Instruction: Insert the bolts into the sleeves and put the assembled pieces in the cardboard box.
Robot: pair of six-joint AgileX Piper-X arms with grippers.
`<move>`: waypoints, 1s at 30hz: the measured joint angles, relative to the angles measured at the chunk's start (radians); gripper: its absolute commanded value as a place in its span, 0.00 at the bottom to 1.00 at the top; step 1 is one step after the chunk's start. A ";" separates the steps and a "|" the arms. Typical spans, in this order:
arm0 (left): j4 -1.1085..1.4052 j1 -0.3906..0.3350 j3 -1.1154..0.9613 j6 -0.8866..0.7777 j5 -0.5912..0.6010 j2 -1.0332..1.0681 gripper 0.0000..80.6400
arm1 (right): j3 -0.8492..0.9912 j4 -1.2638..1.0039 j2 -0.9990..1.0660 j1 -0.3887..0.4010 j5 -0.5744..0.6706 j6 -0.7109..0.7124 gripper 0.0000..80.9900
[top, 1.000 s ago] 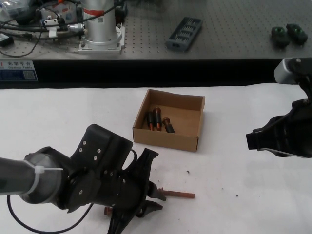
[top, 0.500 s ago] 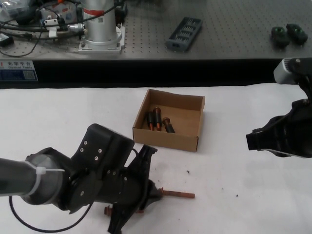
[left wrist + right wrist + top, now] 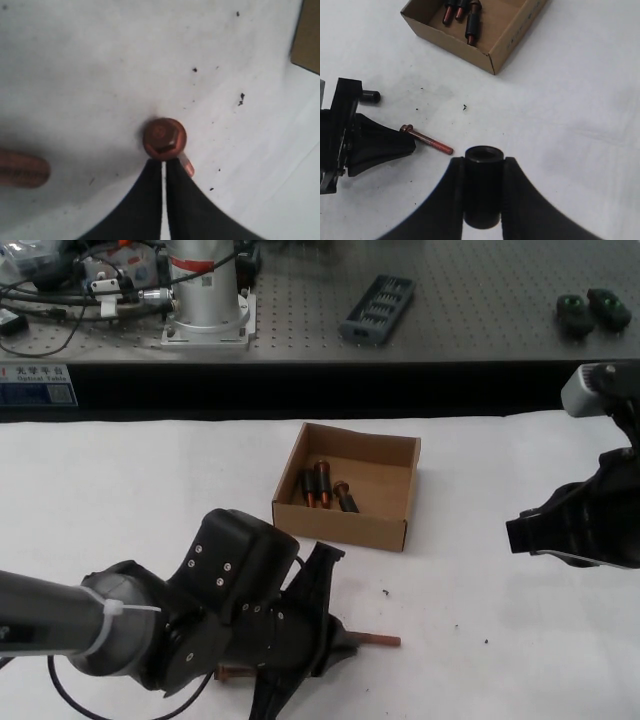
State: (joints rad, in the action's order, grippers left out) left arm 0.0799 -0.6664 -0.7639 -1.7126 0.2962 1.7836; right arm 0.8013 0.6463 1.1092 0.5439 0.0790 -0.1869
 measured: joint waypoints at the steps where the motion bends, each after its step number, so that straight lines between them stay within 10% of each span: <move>1: 0.000 0.000 0.000 0.000 -0.010 0.000 0.03 | 0.000 0.000 0.000 0.000 0.000 0.000 0.03; 30: -0.046 0.002 -0.179 0.096 -0.002 0.068 0.03 | 0.000 0.029 -0.014 0.000 0.000 0.011 0.03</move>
State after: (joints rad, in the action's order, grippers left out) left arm 0.0336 -0.6645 -0.9434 -1.6161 0.2942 1.8511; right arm 0.8013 0.6757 1.0954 0.5439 0.0790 -0.1758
